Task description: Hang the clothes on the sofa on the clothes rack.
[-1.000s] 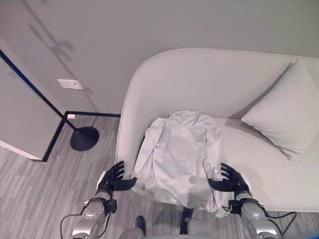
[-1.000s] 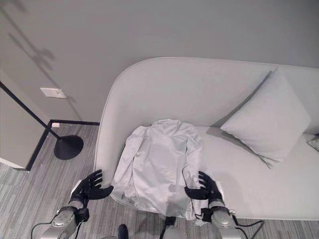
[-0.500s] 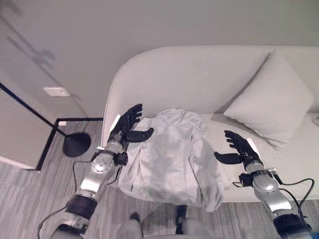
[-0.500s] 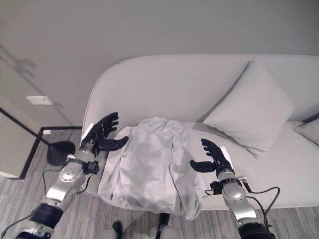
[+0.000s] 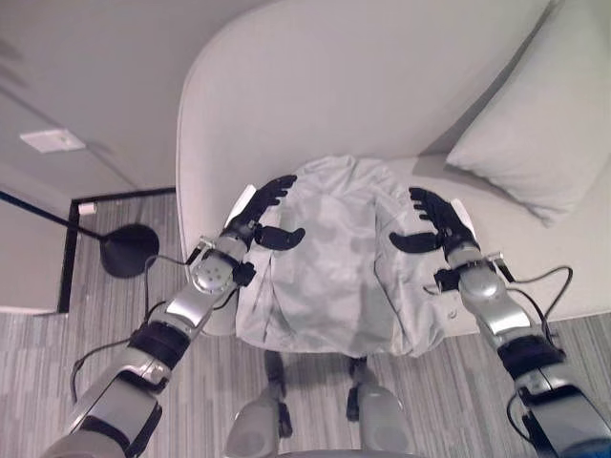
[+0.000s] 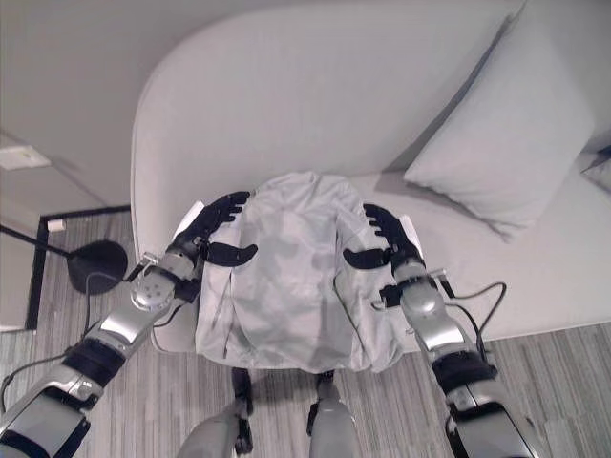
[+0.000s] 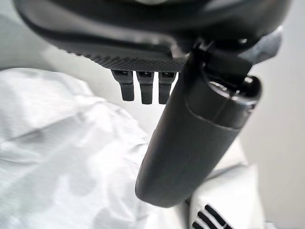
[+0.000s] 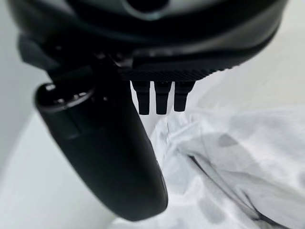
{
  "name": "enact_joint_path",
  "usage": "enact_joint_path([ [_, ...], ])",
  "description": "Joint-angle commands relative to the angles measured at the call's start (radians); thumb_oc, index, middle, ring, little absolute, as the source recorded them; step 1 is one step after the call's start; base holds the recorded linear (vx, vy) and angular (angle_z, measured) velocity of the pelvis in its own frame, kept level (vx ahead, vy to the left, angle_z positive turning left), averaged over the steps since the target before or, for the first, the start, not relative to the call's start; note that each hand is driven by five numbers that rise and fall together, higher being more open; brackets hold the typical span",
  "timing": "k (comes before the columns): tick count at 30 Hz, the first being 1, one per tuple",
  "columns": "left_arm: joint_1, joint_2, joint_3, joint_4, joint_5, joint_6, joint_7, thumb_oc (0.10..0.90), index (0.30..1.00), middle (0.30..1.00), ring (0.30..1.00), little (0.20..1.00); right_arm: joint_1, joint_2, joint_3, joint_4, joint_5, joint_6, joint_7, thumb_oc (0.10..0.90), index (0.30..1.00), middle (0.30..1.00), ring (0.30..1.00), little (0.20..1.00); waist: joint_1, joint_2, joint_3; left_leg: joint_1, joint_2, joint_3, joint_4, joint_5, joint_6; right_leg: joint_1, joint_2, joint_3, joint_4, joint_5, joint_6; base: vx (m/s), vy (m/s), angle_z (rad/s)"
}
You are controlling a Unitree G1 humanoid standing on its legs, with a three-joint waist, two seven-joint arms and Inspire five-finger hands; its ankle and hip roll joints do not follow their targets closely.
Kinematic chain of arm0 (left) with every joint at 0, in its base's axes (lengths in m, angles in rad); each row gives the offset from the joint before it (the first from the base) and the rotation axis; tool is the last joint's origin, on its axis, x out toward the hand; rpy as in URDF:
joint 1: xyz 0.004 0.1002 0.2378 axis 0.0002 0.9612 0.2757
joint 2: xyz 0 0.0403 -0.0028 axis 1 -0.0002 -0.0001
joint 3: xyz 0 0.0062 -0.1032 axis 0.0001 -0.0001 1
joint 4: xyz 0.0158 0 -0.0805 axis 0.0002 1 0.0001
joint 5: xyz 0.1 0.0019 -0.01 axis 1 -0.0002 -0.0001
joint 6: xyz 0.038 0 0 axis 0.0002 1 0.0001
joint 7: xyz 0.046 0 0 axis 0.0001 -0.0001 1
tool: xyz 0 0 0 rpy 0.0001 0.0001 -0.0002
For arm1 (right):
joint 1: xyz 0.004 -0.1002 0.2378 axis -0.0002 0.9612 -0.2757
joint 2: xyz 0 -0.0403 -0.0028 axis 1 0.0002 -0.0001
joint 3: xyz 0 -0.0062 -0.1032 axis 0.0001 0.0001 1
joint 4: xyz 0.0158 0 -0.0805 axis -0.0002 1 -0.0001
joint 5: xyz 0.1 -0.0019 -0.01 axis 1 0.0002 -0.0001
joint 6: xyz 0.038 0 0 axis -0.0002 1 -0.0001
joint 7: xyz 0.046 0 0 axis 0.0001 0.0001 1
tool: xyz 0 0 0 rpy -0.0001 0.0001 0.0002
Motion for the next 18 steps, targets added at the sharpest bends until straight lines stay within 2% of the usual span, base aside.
enact_joint_path([
  [1, -0.229, 0.059, -0.026, 0.039, 0.088, -0.086, 0.053, 0.800, 0.900, 0.900, 0.900, 0.900, -0.310, -0.078, 0.017, 0.046, 0.067, -0.092, -0.114, 0.800, 0.900, 0.900, 0.900, 0.900, 0.012, -0.037, -0.001, -0.035, 0.037, -0.019, 0.003, -0.070, -0.061, 0.014, -0.044, 0.034, 0.006, -0.022, 0.081, -0.08, 0.053, 0.02],
  [2, -0.229, 0.059, -0.025, 0.040, 0.088, -0.086, 0.053, 0.800, 0.900, 0.900, 0.900, 0.900, -0.311, -0.078, 0.017, 0.047, 0.067, -0.092, -0.114, 0.800, 0.900, 0.900, 0.900, 0.900, 0.011, -0.037, -0.002, -0.037, 0.037, -0.019, 0.003, -0.070, -0.061, 0.013, -0.044, 0.034, 0.006, -0.021, 0.081, -0.07, 0.043, -0.01],
  [7, -0.426, 0.108, -0.130, 0.211, 0.169, -0.077, 0.077, 0.800, 0.900, 0.900, 0.900, 0.900, -0.534, -0.105, 0.106, 0.197, 0.115, -0.109, -0.138, 0.800, 0.900, 0.900, 0.900, 0.900, 0.001, -0.042, 0.007, -0.159, 0.050, -0.013, 0.003, -0.039, -0.083, -0.118, -0.045, 0.040, 0.006, 0.006, 0.109, -0.05, 0.024, -0.03],
  [9, -0.482, 0.121, -0.154, 0.262, 0.186, -0.078, 0.083, 0.800, 0.900, 0.900, 0.900, 0.900, -0.573, -0.113, 0.131, 0.219, 0.122, -0.113, -0.140, 0.800, 0.900, 0.900, 0.900, 0.900, -0.004, -0.043, 0.010, -0.192, 0.050, -0.016, 0.003, -0.028, -0.088, -0.151, -0.045, 0.040, 0.006, 0.014, 0.113, -0.01, 0.010, -0.02],
  [10, -0.482, 0.121, -0.154, 0.262, 0.186, -0.078, 0.083, 0.800, 0.900, 0.900, 0.900, 0.900, -0.573, -0.113, 0.131, 0.219, 0.122, -0.113, -0.140, 0.800, 0.900, 0.900, 0.900, 0.900, -0.004, -0.043, 0.010, -0.192, 0.050, -0.016, 0.003, -0.028, -0.088, -0.151, -0.045, 0.040, 0.006, 0.014, 0.113, 0.00, 0.000, 0.00],
  [13, -0.561, 0.198, -0.211, 0.266, 0.270, -0.074, 0.114, 0.800, 0.900, 0.900, 0.900, 0.900, -0.592, -0.144, 0.153, 0.177, 0.155, -0.134, -0.135, 0.800, 0.900, 0.900, 0.900, 0.900, -0.013, -0.041, 0.020, -0.245, 0.046, -0.027, 0.003, -0.018, -0.092, -0.203, -0.048, 0.042, 0.006, 0.026, 0.115, 0.00, 0.000, 0.00],
  [18, -0.599, 0.259, -0.221, 0.227, 0.303, -0.080, 0.151, 0.800, 0.900, 0.900, 0.900, 0.900, -0.550, -0.156, 0.156, 0.120, 0.151, -0.149, -0.129, 0.800, 0.900, 0.900, 0.900, 0.900, -0.015, -0.040, 0.022, -0.272, 0.045, -0.035, 0.003, -0.016, -0.094, -0.228, -0.049, 0.038, 0.006, 0.030, 0.116, 0.01, 0.000, -0.01],
])
